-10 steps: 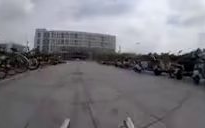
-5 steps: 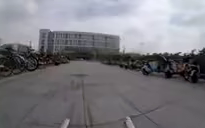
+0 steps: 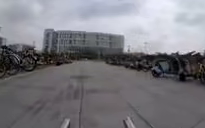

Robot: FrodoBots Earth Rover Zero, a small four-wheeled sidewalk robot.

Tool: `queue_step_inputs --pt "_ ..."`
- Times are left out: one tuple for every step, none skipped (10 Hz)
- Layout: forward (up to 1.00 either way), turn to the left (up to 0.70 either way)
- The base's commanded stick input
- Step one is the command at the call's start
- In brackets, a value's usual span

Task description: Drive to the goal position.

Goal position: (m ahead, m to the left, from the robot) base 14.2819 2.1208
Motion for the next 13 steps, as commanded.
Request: queue_step_inputs --pt "1.0 0.0" --pt "1.0 0.0" --pt "1.0 0.0" --pt "1.0 0.0" --pt "1.0 0.0" --pt "1.0 0.0" --pt "1.0 0.0" --pt "1.0 0.0" --pt "1.0 0.0" --pt "1.0 0.0" --pt "1.0 0.0" --pt "1.0 0.0" --pt "1.0 0.0"
